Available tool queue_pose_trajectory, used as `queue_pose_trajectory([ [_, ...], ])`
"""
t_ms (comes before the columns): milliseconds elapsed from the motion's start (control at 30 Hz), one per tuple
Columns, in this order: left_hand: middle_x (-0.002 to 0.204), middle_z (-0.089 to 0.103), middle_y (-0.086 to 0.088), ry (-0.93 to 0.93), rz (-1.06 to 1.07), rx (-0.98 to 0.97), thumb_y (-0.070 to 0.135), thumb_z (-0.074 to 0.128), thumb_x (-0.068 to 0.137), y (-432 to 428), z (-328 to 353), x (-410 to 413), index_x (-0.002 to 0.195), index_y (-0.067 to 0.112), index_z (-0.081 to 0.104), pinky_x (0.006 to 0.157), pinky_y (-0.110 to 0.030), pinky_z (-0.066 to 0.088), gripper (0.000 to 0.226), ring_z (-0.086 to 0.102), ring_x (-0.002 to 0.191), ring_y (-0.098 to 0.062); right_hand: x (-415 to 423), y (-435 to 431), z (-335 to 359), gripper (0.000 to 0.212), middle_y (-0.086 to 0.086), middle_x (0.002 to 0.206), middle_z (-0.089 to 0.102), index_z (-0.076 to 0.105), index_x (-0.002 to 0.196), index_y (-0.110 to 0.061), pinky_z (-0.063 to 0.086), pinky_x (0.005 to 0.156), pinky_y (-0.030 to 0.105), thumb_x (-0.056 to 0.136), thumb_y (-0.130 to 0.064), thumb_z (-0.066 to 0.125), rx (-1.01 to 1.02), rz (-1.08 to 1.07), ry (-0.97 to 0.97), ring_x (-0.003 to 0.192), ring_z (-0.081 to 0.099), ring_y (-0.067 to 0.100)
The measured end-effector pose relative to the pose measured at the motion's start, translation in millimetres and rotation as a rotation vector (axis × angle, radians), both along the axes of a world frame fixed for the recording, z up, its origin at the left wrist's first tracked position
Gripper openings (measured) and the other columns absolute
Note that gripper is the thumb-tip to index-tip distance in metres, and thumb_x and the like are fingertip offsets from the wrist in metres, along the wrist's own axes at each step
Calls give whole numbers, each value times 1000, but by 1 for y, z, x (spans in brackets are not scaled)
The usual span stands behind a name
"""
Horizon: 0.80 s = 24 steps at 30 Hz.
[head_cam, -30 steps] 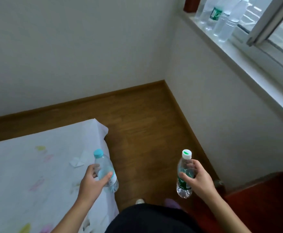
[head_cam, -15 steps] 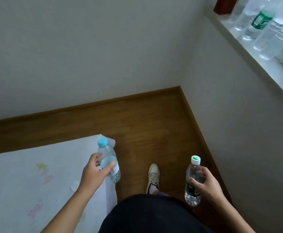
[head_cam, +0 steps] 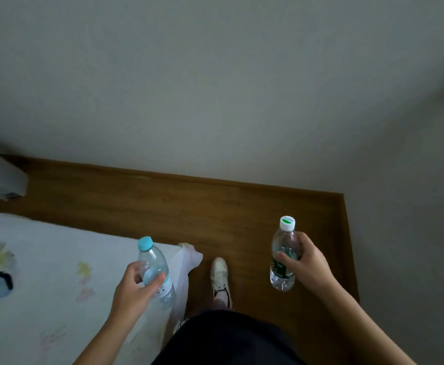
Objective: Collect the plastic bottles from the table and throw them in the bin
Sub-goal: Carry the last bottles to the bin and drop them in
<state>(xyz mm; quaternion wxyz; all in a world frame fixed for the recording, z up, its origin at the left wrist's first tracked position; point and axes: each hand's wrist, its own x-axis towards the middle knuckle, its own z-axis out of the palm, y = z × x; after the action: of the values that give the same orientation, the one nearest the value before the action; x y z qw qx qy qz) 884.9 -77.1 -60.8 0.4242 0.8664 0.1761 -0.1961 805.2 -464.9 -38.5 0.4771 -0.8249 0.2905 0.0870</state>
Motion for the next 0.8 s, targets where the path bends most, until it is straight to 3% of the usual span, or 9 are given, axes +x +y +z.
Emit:
queue_pose_trajectory([
  [133,105,70,1,-10,43,-24,32,86,77,-19,-16,61,111,23,60,83,-38,53,44,67,101,-22,68,-26,-6,59,-14,109,63,51,127,-23,53,76,23,78,-39,79,-81,36,-9,96,63,5],
  [267,103,69,6,27,9,-66,37,87,74,-54,-22,135,111,25,61,84,-41,55,47,67,99,-19,118,-56,-9,60,-10,109,64,51,127,-21,59,78,32,77,-40,79,-145,-5,55,97,66,12],
  [433,103,63,12,12,-103,-159,34,83,79,-107,-1,236,114,29,55,65,-26,48,45,63,96,-12,177,-90,-5,60,-6,109,63,51,126,-18,53,71,23,77,-37,81,-194,-51,68,96,65,15],
  [600,111,66,12,-50,-133,-193,33,85,77,-139,19,323,123,28,56,71,-22,50,54,63,100,-7,242,-117,-6,68,4,121,65,49,134,-14,58,83,38,78,-37,80,-161,-61,105,106,66,24],
  [800,114,66,11,-58,-31,-143,36,85,76,-136,16,395,125,29,57,79,-32,57,56,64,105,-11,367,-135,-10,71,7,130,63,47,137,-17,55,83,37,78,-40,78,-102,98,90,111,65,27],
])
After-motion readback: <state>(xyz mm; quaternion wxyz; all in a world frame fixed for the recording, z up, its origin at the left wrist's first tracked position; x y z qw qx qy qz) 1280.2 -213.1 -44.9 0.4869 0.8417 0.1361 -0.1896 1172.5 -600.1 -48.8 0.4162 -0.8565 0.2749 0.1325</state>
